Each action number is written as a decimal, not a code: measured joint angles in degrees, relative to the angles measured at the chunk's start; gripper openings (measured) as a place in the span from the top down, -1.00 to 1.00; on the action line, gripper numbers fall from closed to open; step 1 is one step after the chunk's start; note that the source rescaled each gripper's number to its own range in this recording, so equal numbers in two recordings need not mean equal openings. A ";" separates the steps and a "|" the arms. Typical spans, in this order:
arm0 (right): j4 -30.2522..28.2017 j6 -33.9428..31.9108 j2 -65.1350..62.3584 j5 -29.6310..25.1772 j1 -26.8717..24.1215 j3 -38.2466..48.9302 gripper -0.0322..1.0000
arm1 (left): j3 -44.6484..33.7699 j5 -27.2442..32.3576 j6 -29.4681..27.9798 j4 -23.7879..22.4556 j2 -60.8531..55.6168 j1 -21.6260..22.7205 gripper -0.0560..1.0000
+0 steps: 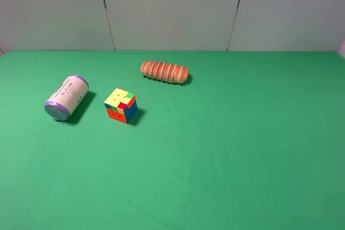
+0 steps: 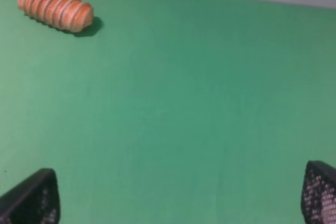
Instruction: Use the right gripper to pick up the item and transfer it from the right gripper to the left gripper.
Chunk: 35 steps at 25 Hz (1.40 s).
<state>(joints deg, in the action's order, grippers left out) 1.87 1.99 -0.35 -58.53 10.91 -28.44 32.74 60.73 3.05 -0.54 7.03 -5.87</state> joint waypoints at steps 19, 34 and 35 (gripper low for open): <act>0.00 0.00 0.00 0.00 0.00 0.00 -0.99 | -4.29 -0.07 -0.12 0.54 -7.37 0.00 -1.00; 0.00 0.00 0.00 -0.07 0.00 0.00 -0.99 | -4.29 -0.07 -0.12 0.54 -7.37 0.00 -1.00; 0.00 0.00 0.00 -0.07 0.00 0.00 -0.99 | -4.29 -0.07 -0.12 0.54 -7.37 0.00 -1.00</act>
<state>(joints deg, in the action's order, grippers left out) 1.87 1.99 -0.35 -58.60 10.91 -28.44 28.45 60.66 2.93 0.00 -0.34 -5.87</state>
